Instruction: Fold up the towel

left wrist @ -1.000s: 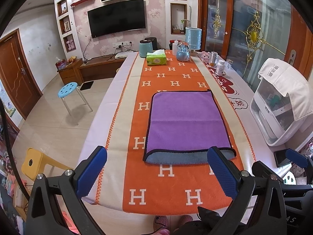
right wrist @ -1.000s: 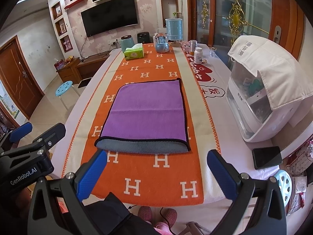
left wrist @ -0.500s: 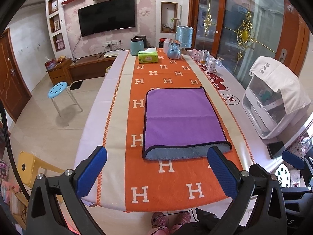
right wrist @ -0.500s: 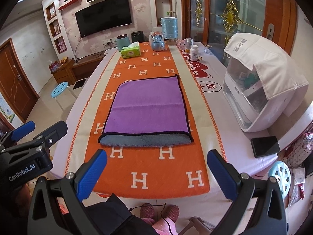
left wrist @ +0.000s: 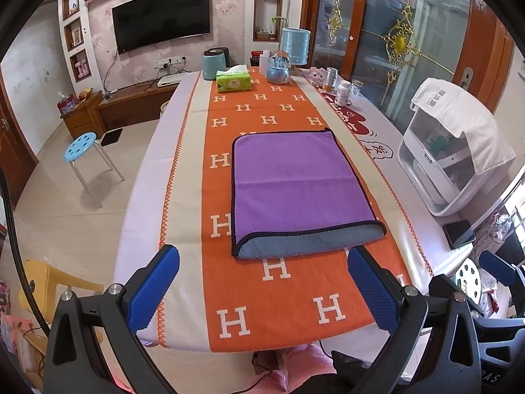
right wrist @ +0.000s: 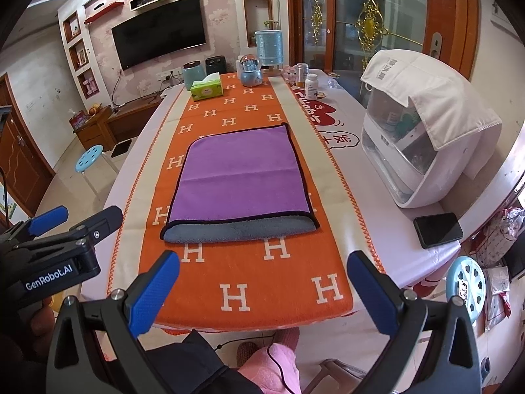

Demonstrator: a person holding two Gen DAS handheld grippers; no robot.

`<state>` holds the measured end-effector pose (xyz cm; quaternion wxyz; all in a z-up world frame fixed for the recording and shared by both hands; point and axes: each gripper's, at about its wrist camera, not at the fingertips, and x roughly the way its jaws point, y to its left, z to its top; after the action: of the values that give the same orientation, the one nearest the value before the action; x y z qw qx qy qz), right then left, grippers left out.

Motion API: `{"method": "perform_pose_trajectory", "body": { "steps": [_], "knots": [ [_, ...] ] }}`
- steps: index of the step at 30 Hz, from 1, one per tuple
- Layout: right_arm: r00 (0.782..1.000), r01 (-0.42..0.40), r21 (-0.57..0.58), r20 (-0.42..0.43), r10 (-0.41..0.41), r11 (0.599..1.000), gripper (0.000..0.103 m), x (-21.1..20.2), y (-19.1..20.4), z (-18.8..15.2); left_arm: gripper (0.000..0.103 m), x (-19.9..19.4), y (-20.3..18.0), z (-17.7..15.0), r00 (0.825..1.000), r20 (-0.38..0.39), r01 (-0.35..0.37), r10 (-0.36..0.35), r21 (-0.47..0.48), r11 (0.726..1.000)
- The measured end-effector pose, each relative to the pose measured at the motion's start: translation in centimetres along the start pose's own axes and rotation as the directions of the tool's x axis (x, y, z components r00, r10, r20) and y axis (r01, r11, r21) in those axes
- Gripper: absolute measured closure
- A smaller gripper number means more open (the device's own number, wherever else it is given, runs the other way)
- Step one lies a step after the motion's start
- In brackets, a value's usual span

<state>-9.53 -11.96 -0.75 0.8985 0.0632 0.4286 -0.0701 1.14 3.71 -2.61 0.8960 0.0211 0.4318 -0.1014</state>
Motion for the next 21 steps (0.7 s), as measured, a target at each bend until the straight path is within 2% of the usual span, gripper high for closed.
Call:
{"method": "perform_pose_trajectory", "body": {
  "steps": [13, 21],
  "knots": [
    [0.999, -0.041, -0.033, 0.014, 0.042, 0.999, 0.004, 2.3, -1.1, 1.9, 0.001, 2.4, -0.1, 1.5, 1.0, -0.025, 0.017, -0.017, -0.007, 1.0],
    [0.998, -0.069, -0.101, -0.004, 0.069, 0.993, 0.006, 5.4, -2.3, 4.1, 0.001, 5.8, -0.8, 3.6, 0.997, -0.063, 0.037, -0.037, -0.004, 0.999]
  ]
}}
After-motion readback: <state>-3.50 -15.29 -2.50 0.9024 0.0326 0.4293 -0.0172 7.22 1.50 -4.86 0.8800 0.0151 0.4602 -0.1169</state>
